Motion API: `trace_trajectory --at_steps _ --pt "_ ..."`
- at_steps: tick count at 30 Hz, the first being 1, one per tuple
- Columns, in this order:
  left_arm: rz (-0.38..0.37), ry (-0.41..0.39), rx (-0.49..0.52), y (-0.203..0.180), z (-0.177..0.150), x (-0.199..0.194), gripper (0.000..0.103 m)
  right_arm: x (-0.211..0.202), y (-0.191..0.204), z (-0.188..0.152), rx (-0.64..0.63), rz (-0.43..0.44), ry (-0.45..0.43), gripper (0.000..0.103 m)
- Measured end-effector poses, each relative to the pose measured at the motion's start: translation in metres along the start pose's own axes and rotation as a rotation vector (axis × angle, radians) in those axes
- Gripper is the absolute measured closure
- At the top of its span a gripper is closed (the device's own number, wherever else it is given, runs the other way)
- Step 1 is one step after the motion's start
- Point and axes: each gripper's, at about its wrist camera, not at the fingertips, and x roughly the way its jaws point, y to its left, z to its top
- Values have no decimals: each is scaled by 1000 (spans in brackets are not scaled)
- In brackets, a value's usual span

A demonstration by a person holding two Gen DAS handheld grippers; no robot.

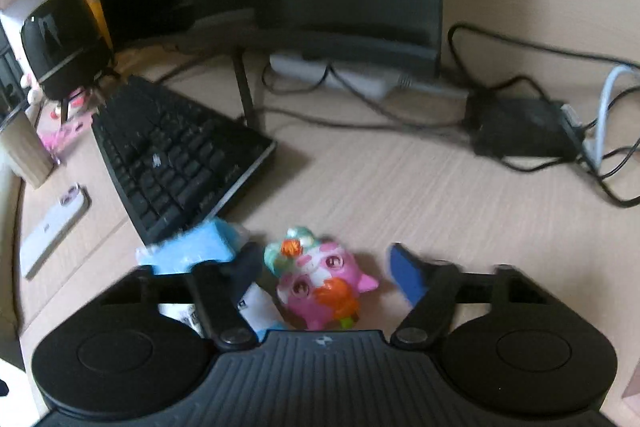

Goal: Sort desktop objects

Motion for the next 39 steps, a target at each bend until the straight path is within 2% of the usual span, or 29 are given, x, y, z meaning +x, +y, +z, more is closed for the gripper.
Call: trace_trajectory --at_steps 5,10,14,17,21,24,26,28,30,31,32,34,36,39 --pt "-70 -14 52 -14 16 18 2 -36 -27 -31 78 -50 -8 54" --pt "-104 -10 101 -34 39 50 2 -105 -49 -99 79 -167 -13 54" --pt "-182 12 149 -65 51 68 2 -150 -55 -151 64 -291 -13 54" --pt "-275 35 202 -98 53 73 2 -178 -63 -173 97 -360 -37 38" --pt "-377 64 213 -136 54 80 1 -209 -64 -186 120 -369 -89 32" --pt "-466 58 165 -139 56 71 1 -222 -60 -190 99 -351 -109 26" --pt "-408 -1 152 -130 58 61 1 -226 -57 -190 84 -326 -112 24" --pt "-248 -76 129 -112 58 57 1 -222 -52 -189 52 -309 -109 20" --pt "-36 -132 82 -88 56 59 1 -212 -43 -188 20 -285 -102 20" --pt "68 -127 42 -74 55 63 1 -208 -39 -187 11 -271 -96 20" --pt "114 -106 1 -63 55 68 2 -205 -35 -188 3 -257 -89 20" --pt "118 -53 -74 -41 54 80 2 -201 -27 -188 -24 -217 -83 20" --pt "123 -29 -90 -33 53 89 4 -197 -18 -189 -60 -185 -71 19" --pt "127 -13 -69 -37 55 98 25 -191 -9 -187 -111 -160 -55 19"
